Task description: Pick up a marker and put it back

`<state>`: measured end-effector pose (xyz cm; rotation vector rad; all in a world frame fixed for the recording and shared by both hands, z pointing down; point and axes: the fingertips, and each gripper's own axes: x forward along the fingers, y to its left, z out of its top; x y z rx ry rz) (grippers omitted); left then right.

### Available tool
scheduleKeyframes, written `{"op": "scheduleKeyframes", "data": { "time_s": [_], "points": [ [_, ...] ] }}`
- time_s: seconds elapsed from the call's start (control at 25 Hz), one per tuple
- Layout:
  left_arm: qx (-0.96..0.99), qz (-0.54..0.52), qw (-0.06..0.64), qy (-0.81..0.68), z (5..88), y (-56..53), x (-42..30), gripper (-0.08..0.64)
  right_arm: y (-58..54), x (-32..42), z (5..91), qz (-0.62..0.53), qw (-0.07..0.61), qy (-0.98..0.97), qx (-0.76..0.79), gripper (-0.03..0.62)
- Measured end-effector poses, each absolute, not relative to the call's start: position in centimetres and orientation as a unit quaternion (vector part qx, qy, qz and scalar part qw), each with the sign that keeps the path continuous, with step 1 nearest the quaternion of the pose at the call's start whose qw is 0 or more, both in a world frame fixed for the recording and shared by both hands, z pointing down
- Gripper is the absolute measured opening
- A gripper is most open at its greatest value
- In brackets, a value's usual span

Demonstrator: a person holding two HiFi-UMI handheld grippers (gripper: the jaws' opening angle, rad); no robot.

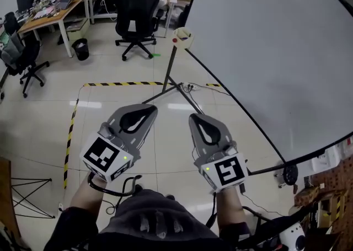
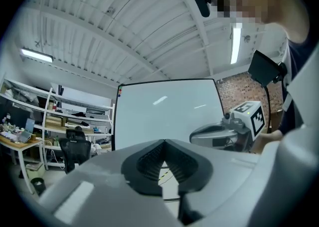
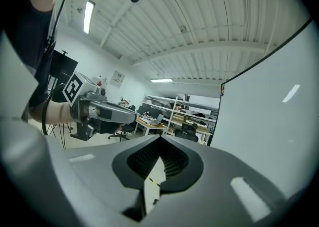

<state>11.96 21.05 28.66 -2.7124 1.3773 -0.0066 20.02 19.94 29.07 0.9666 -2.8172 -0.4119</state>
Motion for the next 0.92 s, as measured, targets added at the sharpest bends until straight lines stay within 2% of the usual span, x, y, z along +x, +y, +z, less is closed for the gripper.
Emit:
{"op": "scheduleKeyframes", "data": {
  "time_s": [0.44,0.92],
  "points": [
    [-0.895,-0.021,0.066,0.441,28.3,22.4,19.2,0.006,20.6,27.3,28.8,-0.132,0.051,-0.93,0.339,0.0],
    [-0.894,-0.028,0.078,0.441,27.7,22.6,22.4,0.006,20.7,30.2,27.9,-0.142,0.037,-0.932,0.33,0.0]
  ]
}}
